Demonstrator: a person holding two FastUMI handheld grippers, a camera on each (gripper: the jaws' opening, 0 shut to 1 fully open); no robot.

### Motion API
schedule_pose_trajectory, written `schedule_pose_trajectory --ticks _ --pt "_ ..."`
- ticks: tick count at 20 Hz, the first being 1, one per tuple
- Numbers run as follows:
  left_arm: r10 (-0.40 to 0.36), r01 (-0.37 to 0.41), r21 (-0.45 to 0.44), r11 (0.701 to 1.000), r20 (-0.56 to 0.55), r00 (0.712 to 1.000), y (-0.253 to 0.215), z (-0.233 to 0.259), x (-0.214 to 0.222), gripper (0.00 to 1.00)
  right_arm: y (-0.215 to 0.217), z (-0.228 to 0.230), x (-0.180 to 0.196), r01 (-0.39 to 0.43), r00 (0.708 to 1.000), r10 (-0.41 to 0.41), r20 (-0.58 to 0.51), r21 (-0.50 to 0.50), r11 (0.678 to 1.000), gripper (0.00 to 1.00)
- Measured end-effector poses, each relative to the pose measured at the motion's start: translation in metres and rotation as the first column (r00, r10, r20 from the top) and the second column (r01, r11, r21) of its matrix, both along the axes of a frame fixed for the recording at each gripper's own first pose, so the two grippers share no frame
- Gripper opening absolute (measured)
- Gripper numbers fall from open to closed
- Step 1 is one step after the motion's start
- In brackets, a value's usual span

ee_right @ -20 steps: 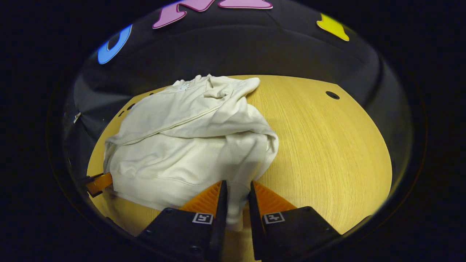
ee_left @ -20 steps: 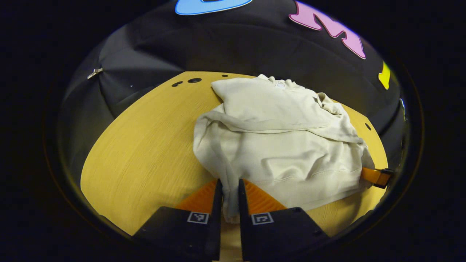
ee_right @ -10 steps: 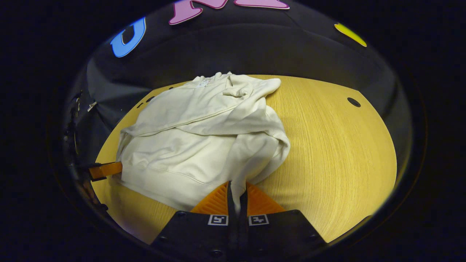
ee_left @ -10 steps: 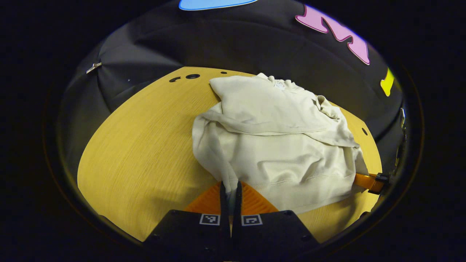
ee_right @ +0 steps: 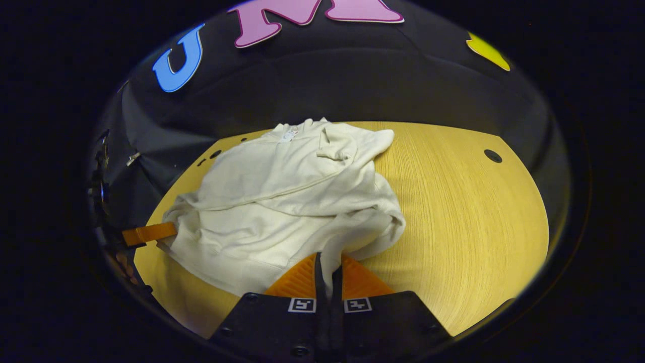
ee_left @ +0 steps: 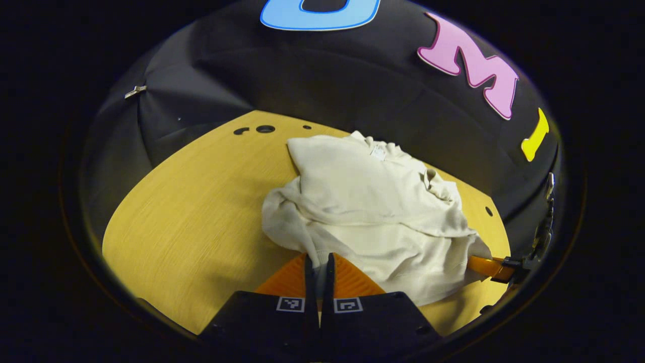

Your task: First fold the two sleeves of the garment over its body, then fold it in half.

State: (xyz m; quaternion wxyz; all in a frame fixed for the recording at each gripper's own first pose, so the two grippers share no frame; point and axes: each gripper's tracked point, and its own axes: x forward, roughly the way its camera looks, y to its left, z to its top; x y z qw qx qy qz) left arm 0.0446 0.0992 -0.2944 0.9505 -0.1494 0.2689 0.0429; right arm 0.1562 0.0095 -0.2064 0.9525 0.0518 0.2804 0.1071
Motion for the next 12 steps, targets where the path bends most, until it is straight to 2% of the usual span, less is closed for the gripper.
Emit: schedule_pose_trajectory --ticks 4,12 --pt "0.013 -0.011 -0.042 0.999 0.055 0.998 0.001 0.024 0.022 0.07 0.007 0.03 0.026 0.013 0.998 -0.015 0.055 0.039 0.999 0.05" --pt "0.004 0.0 -0.017 1.0 0.181 0.984 0.02 0.083 0.085 0.07 0.014 0.083 0.087 0.039 0.985 -0.049 0.163 0.061 0.997 0.05"
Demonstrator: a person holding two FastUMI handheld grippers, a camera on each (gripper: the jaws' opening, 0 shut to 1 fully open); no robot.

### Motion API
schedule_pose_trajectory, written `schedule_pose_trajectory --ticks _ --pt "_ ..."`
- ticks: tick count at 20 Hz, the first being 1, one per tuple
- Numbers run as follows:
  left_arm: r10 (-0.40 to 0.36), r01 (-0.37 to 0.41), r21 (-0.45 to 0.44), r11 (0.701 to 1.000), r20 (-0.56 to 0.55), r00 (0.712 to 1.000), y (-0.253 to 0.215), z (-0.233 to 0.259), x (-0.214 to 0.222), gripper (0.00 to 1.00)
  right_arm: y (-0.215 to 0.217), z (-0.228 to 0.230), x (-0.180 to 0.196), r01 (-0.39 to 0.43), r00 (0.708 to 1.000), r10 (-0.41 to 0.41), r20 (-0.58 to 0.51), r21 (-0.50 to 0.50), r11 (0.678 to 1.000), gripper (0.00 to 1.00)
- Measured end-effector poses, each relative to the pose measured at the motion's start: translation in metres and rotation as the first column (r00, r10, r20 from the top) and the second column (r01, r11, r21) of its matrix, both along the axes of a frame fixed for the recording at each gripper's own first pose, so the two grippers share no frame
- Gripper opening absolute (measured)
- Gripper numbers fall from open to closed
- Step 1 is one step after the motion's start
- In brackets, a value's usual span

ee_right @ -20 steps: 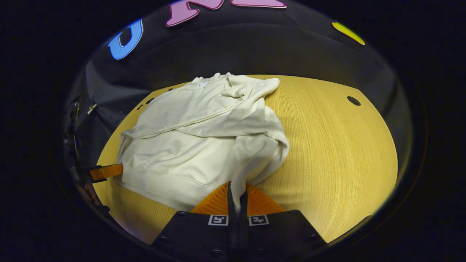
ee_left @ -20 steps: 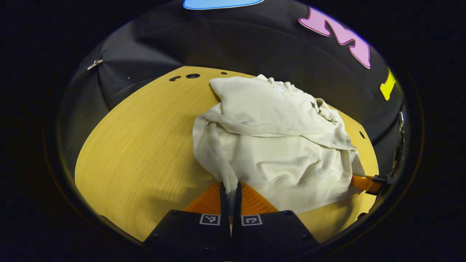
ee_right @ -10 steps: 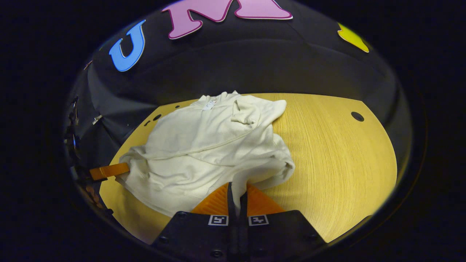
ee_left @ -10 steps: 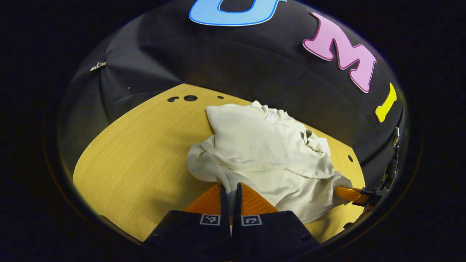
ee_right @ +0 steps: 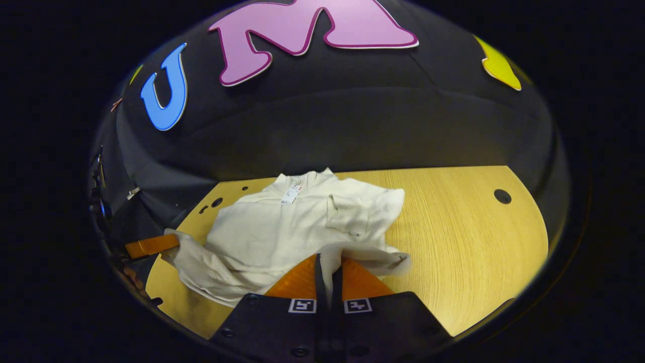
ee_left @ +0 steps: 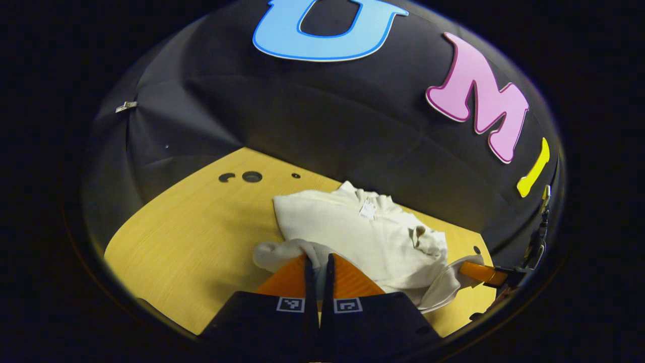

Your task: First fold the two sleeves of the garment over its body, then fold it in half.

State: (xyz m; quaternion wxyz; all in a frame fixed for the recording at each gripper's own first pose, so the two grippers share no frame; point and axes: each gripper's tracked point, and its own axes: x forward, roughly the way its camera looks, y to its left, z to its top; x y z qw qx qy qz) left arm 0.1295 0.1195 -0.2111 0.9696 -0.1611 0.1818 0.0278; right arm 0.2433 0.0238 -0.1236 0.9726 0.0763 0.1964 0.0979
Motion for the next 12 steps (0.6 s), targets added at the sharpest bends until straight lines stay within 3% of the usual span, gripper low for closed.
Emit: schedule_pose_trajectory --ticks 7,12 --pt "-0.02 0.017 0.026 1.0 0.088 0.996 0.006 0.025 0.079 0.06 -0.003 0.028 0.068 0.069 0.994 -0.071 0.082 0.031 0.997 0.05" --pt "-0.008 0.007 0.017 1.0 0.076 0.997 0.018 0.01 0.137 0.06 -0.012 0.03 0.118 0.166 0.978 -0.174 0.112 0.07 0.984 0.05"
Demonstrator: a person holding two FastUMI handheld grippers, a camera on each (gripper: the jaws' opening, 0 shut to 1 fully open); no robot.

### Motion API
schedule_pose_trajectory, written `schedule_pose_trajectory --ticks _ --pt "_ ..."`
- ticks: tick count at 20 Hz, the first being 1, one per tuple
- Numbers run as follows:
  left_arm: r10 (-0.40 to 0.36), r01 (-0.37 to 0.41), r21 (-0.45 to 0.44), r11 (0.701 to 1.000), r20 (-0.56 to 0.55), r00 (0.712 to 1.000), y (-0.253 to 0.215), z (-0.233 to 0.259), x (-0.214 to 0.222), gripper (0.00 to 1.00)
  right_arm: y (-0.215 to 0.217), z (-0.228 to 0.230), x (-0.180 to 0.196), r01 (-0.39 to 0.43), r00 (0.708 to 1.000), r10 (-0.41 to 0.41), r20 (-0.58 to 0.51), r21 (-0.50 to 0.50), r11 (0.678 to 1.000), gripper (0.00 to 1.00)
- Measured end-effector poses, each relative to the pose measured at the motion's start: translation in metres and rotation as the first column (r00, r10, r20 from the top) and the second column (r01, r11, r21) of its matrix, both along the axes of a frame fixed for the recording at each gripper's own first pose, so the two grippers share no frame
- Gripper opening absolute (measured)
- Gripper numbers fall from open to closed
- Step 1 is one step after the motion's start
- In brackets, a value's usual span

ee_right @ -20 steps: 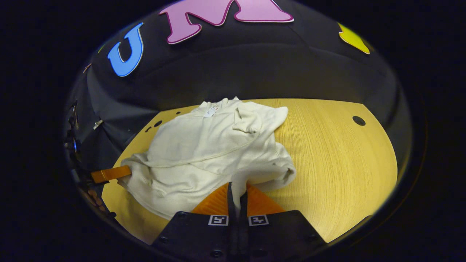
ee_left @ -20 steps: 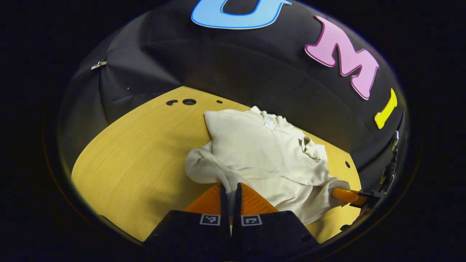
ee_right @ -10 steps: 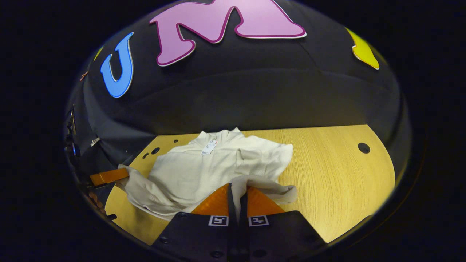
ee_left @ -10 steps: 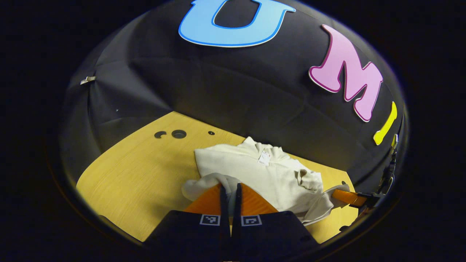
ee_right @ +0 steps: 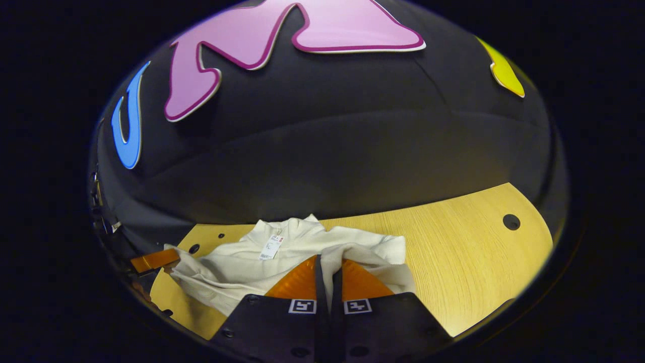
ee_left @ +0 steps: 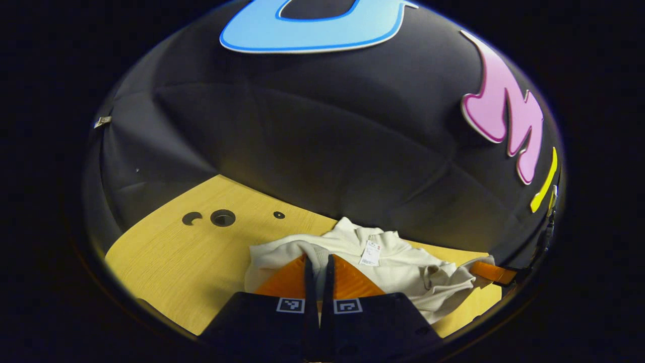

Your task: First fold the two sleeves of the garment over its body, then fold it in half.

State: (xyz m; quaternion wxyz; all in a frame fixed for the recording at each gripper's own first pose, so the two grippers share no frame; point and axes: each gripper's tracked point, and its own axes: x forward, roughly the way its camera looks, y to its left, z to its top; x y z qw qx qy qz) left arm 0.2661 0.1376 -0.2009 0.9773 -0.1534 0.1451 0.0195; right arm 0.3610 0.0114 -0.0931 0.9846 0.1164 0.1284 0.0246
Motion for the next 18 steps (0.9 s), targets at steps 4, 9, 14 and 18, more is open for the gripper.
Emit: schedule_pose_trajectory --ticks 4,9,14,18 --pt "0.007 -0.006 0.032 0.999 -0.038 0.999 0.006 -0.026 0.029 0.06 -0.003 -0.016 0.035 0.045 0.999 -0.045 -0.009 0.017 0.999 0.06" --pt "0.005 -0.004 0.119 0.993 -0.014 1.0 0.006 -0.032 0.05 0.07 -0.004 -0.032 0.051 0.051 0.999 -0.051 0.005 0.004 0.999 0.17" --pt "0.026 -0.024 0.149 0.988 -0.013 1.0 0.004 -0.023 0.042 0.2 0.011 -0.025 0.043 -0.026 0.999 0.025 0.024 0.016 1.0 0.38" --pt "0.031 -0.039 0.136 0.99 0.058 0.998 0.002 0.022 0.018 0.66 0.013 -0.001 0.016 -0.049 0.997 0.053 0.059 -0.068 0.996 0.91"
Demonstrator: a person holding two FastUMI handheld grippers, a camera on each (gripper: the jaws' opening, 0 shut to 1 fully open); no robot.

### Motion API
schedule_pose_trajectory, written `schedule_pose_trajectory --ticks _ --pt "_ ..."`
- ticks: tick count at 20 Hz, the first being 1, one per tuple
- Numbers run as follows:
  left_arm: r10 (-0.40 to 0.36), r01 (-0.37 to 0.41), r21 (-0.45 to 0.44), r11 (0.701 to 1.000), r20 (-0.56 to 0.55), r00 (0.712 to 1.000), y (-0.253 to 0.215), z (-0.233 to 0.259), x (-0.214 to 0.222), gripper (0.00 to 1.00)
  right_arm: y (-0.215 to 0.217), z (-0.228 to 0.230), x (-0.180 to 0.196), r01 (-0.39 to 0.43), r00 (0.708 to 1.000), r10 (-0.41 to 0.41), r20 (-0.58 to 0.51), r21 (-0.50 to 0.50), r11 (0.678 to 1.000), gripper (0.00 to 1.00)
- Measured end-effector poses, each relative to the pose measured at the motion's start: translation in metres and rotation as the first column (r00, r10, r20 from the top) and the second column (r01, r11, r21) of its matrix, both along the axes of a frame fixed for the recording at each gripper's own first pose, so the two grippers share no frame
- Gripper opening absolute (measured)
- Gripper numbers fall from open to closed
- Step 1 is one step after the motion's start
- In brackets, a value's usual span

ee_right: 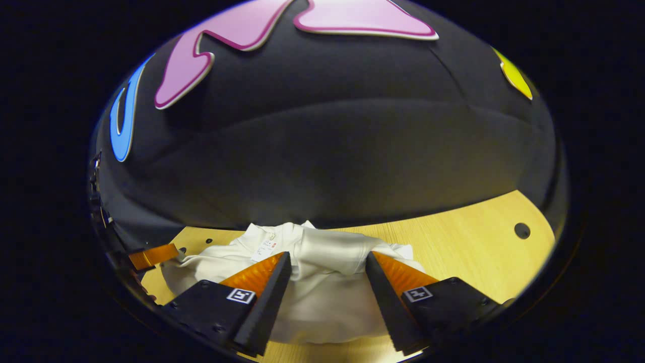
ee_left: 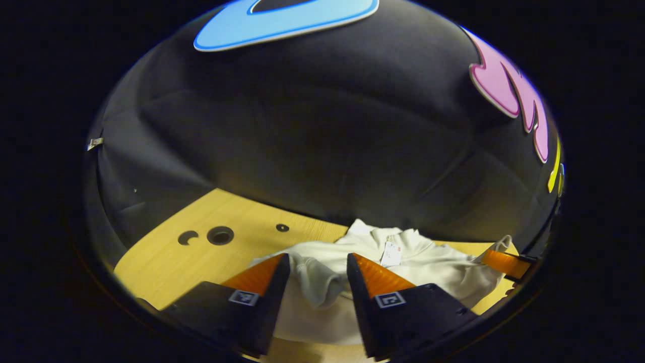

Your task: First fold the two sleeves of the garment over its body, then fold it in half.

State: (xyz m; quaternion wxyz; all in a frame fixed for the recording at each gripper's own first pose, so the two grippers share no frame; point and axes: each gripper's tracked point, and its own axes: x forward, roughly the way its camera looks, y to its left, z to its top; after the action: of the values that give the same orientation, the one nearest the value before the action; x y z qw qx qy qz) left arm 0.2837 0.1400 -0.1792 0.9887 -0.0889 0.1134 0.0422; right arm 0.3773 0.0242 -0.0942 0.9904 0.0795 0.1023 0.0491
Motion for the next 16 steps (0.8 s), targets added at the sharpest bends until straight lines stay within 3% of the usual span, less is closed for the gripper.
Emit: schedule_pose_trajectory --ticks 1,3,4,11,16 --pt "-0.005 0.005 0.006 1.0 0.013 1.0 -0.002 0.015 -0.012 0.84 0.0 0.011 -0.015 -0.008 1.0 0.008 0.02 -0.021 1.0 0.96" --pt "0.007 -0.009 0.028 1.0 0.043 0.999 0.0 0.041 -0.038 0.84 -0.006 0.033 -0.043 0.0 0.997 0.005 0.073 -0.076 0.997 0.99" --pt "0.008 -0.011 0.042 0.999 0.056 0.998 -0.002 0.053 -0.055 0.96 -0.006 0.042 -0.054 0.009 0.996 0.0 0.092 -0.093 0.996 0.99" --pt "-0.041 0.024 0.088 0.996 0.204 0.978 -0.029 0.147 -0.2 0.98 -0.031 0.12 -0.181 0.073 0.982 -0.047 0.184 -0.141 0.987 0.99" --pt "-0.106 0.081 0.109 0.991 0.25 0.962 -0.057 0.173 -0.307 0.97 -0.051 0.166 -0.289 0.132 0.963 -0.095 0.251 -0.135 0.982 0.99"
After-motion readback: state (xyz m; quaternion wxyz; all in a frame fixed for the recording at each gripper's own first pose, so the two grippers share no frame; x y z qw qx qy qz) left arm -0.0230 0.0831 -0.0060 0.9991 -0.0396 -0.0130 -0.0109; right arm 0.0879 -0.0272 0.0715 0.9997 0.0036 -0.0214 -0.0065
